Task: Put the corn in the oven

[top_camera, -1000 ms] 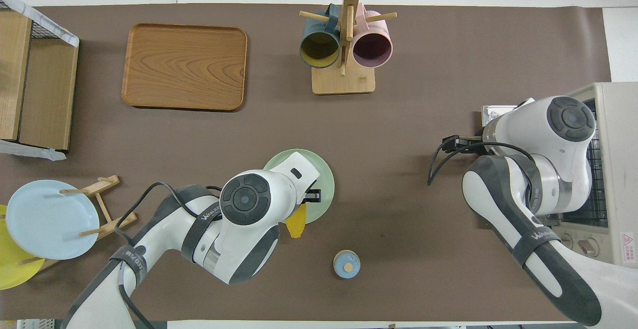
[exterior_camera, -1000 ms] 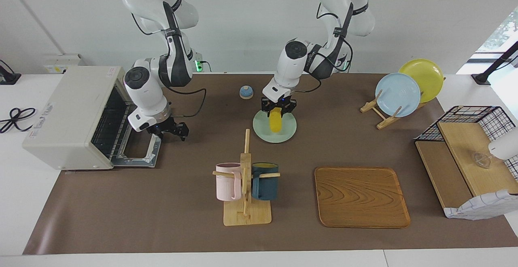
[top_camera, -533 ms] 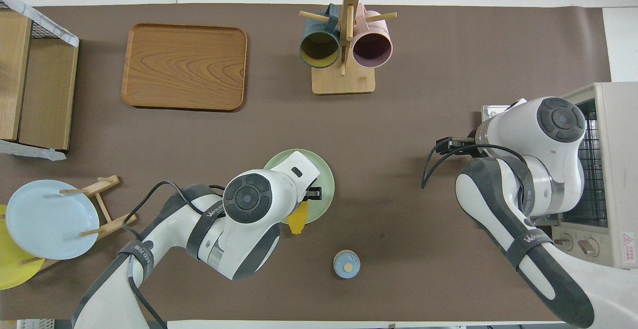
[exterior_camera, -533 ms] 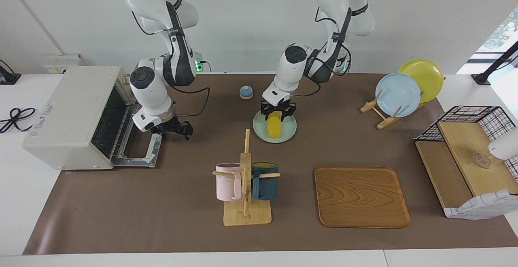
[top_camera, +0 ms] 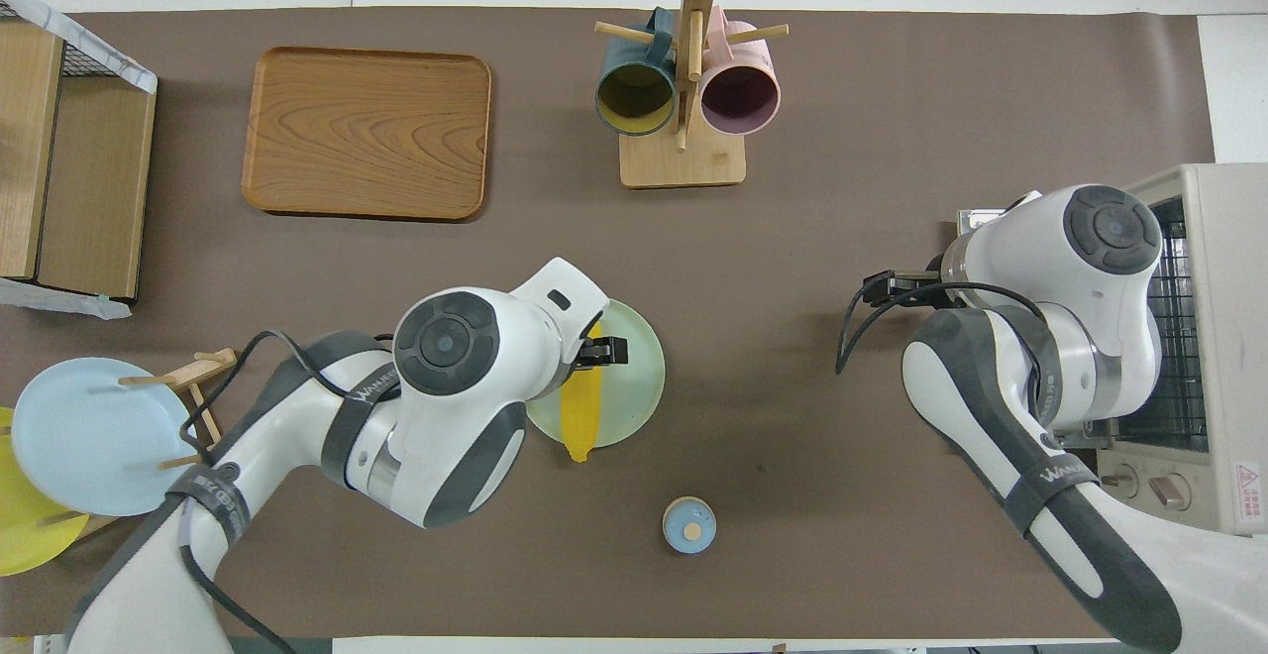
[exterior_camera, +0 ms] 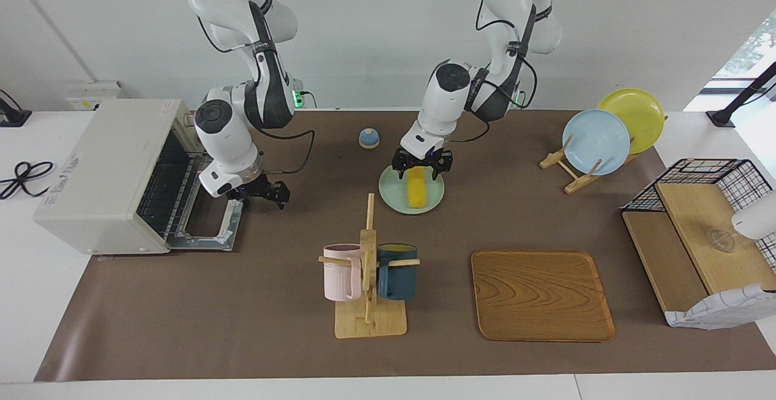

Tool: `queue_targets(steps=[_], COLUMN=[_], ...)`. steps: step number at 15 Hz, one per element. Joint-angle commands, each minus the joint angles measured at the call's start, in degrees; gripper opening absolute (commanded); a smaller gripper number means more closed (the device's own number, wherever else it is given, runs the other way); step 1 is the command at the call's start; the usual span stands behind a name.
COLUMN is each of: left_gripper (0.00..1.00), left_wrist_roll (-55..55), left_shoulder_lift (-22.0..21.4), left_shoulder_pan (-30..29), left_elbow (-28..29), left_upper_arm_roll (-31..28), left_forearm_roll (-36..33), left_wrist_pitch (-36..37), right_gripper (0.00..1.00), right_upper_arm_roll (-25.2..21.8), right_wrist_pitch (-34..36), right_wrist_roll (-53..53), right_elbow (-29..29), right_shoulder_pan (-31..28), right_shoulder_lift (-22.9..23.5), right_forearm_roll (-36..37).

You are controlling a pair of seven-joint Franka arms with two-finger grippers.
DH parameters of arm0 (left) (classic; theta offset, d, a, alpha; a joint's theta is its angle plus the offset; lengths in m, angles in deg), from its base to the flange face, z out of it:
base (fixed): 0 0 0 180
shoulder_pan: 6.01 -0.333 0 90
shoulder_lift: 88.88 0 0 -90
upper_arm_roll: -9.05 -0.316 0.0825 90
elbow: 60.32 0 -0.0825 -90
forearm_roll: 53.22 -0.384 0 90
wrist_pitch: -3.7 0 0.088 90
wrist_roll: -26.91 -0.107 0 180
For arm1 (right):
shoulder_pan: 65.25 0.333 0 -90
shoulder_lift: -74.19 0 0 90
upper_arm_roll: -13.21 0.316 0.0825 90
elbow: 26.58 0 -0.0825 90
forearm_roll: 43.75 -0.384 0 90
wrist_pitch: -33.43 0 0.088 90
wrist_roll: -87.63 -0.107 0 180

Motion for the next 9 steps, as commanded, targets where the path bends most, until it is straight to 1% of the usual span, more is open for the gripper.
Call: queue_targets(steps=[1, 3, 4, 5, 7, 9], left_gripper=[1.00, 1.00, 1.00, 1.00, 1.00, 1.00], left_wrist_roll=[-2.9, -4.7, -6.4, -8.2, -11.3, -16.2], left_shoulder_lift=[-2.5, -2.6, -2.7, -3.4, -5.3, -7.5], left_shoulder_pan=[-6.7, -11.4, -13.3, -14.9, -18.8, -22.8], left_elbow=[-7.7, -13.4, -15.4, -16.8, -17.9, -17.9], left_upper_arm_roll=[0.1, 0.0, 0.0, 0.0, 0.0, 0.0], left_forearm_roll=[0.6, 0.1, -0.2, -1.2, -4.4, -4.5], left_wrist_pitch=[12.8, 20.6, 23.5, 25.8, 29.1, 31.7], right_gripper=[1.00, 1.00, 1.00, 1.00, 1.00, 1.00], right_upper_arm_roll=[-0.2, -0.2, -0.3, -0.2, -0.2, -0.2], right_wrist_pitch=[8.6, 17.0, 19.4, 20.2, 19.9, 19.9], right_wrist_roll=[-2.3, -9.8, -12.1, -13.1, -13.3, -16.9], right_elbow=[7.8, 16.8, 20.7, 23.0, 23.9, 24.7], right_shoulder_pan=[5.7, 10.3, 12.8, 14.4, 17.5, 20.9], right_shoulder_lift=[0.0, 1.7, 3.2, 4.0, 4.2, 4.2], right_forearm_roll=[-1.2, -0.2, 0.0, 0.5, 0.7, 1.7])
